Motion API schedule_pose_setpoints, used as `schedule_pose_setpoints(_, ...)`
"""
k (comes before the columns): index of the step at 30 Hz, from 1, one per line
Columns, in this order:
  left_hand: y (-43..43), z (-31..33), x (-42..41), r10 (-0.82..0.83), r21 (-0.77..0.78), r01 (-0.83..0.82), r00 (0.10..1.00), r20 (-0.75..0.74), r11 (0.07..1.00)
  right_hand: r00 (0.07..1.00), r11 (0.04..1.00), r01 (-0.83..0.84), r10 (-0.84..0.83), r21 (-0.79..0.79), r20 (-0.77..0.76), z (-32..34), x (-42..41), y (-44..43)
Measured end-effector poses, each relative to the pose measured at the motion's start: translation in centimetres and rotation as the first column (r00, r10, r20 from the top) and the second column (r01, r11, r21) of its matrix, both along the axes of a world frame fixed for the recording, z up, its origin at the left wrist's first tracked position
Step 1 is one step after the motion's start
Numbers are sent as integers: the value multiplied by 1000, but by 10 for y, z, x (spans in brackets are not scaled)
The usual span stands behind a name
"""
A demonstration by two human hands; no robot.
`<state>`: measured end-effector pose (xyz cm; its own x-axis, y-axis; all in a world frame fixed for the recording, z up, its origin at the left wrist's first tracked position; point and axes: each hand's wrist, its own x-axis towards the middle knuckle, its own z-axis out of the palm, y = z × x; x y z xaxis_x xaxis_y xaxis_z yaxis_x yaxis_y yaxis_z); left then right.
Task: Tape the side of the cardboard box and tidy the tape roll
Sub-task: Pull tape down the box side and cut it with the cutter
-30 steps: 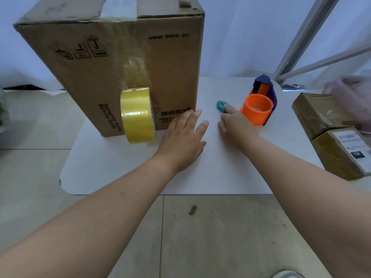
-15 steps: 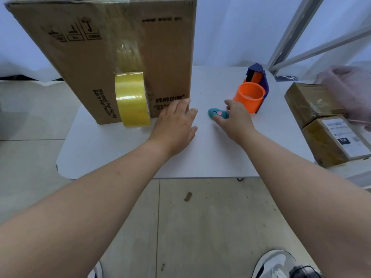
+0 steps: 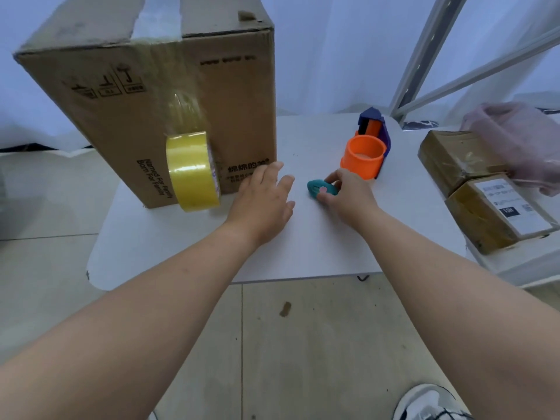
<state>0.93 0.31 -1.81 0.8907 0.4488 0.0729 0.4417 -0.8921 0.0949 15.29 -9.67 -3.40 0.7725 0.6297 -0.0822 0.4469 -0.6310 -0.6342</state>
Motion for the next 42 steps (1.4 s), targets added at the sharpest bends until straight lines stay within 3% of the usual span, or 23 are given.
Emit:
schedule_pose_setpoints(5, -8, 9, -2, 27, -8, -27, 999, -33, 1000, 994, 996, -80, 78, -26, -77, 14, -12, -19)
schedule_pose_setpoints(9, -26, 28, -10, -18, 47, 21, 998, -54, 999, 979, 949, -199, 183, -245, -87, 41, -25, -28)
schedule_pose_setpoints(11, -36, 43, -19, -45, 99, 49, 998, -38, 994, 974, 935, -222, 202, -278, -100, 59, -32, -32)
schedule_pose_setpoints(15, -51, 76, -48, -101, 217, 95, 995, 17, 972, 985, 969, -175, 172, -172, -31, 97, -45, -36)
schedule_pose_setpoints(18, -54, 99, -81, -125, 294, 101, 990, 64, 950, 986, 988, -155, 153, -22, -73, 120, -63, -31)
schedule_pose_setpoints(22, -42, 110, -127, -52, 330, 41, 998, 25, 943, 971, 969, -195, 212, 152, -111, 134, -100, -22)
schedule_pose_setpoints(25, -33, 114, -151, 30, 316, -37, 999, 27, 948, 963, 945, -265, 270, 193, 0, 137, -123, -13)
schedule_pose_setpoints(32, 4, 107, -159, 149, 312, -174, 983, 103, 934, 964, 922, -260, 264, 287, 25, 131, -140, 8)
schedule_pose_setpoints(36, 34, 102, -154, 329, 132, -384, 891, 314, 914, 964, 924, -253, 266, 287, -8, 134, -125, 19)
schedule_pose_setpoints(39, 48, 102, -143, 521, -242, -462, 741, 424, 853, 970, 918, -217, 242, 332, -37, 140, -117, 26)
schedule_pose_setpoints(42, 58, 102, -126, 646, -575, -361, 634, 425, 734, 965, 912, -209, 251, 354, -79, 139, -110, 38)
